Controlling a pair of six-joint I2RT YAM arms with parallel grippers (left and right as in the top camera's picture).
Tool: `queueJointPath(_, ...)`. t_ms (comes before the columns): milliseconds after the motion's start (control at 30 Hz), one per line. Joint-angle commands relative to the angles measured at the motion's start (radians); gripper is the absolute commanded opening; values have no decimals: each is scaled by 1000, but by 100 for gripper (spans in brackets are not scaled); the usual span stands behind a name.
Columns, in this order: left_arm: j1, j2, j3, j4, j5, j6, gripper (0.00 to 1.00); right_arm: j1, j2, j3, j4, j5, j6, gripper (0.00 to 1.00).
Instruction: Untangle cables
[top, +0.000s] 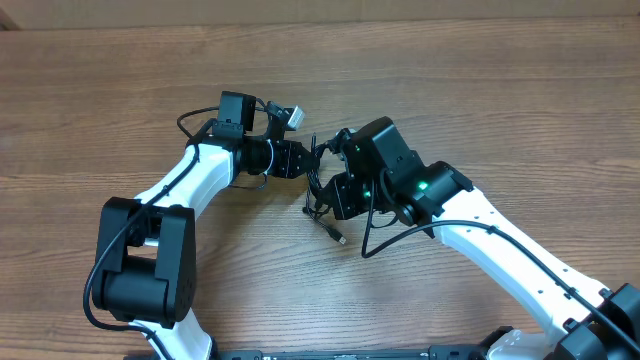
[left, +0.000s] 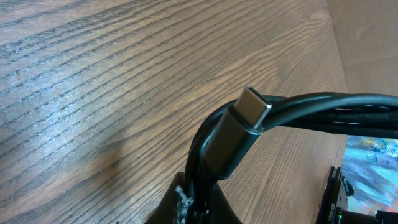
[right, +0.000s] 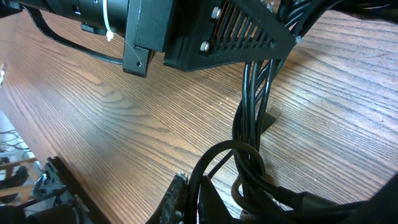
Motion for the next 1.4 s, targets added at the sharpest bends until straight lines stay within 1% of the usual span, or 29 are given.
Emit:
queueJointPath(0, 0, -10, 10, 8, 7, -4, 4, 18, 5, 44, 10, 28, -8, 5)
queueJointPath(300, 0, -10, 10, 8, 7, -7, 4, 25, 10, 44, 9, 27, -4, 4)
queueJointPath(733, 0, -10, 10, 8, 7, -7, 4, 73, 135, 44, 22, 28, 0, 4)
queueJointPath(933, 0, -10, 10, 8, 7, -7, 4, 71, 134, 49, 51, 27, -1, 4)
queueJointPath(1200, 0, -10, 10, 8, 7, -7, 4, 70, 110, 113, 15, 16, 0, 4)
queueJointPath(1367, 0, -10, 10, 8, 7, -7, 4, 69, 106, 118, 8, 37, 0, 4)
